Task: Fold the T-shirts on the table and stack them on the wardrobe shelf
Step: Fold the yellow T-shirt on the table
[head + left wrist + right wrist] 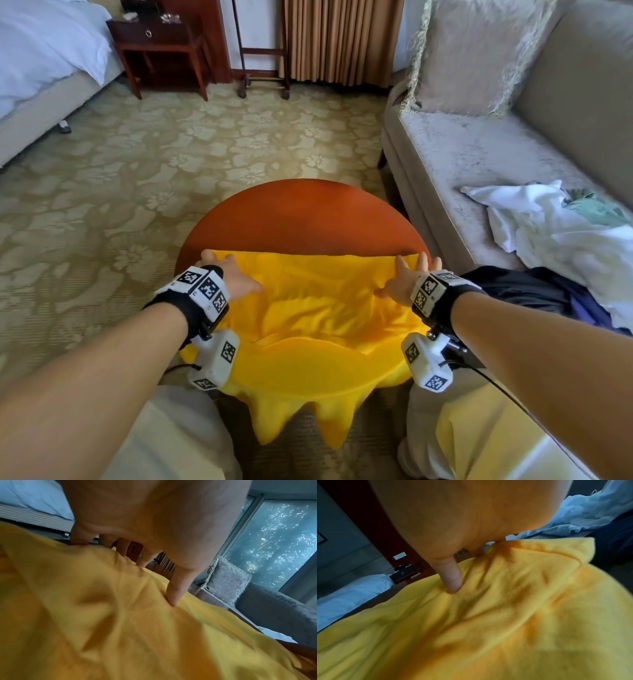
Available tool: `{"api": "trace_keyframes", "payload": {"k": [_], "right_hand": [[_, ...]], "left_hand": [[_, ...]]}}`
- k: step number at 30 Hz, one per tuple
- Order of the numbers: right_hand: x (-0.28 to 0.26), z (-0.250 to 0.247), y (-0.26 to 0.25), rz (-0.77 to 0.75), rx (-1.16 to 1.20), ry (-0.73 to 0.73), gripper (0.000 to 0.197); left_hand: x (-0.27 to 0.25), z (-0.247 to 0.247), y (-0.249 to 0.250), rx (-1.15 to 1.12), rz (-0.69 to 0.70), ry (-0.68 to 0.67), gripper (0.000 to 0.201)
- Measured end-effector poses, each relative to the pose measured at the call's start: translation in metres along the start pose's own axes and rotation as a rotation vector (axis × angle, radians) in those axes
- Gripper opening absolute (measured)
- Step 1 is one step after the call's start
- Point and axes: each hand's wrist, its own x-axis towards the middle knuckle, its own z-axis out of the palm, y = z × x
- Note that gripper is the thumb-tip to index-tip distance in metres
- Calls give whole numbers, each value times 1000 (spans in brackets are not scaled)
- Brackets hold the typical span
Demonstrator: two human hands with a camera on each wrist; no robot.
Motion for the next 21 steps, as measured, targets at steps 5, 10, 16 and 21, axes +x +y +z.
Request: {"api": "trace_keyframes", "payload": {"k": [5,10,16,21], "right_hand": [[38,-17,-19,3,53,7,85],[86,-36,-40,-28,85,35,83],[117,-55,-58,-28,47,121,83],[95,-64,-65,-64,188,231,95]], "left_hand": [[33,-14,5,-63,-33,35,102],[73,-38,16,-121,-47,33,99],[106,-57,23,-523,29,132,86],[86,-67,17,-831,54,292,58]]}}
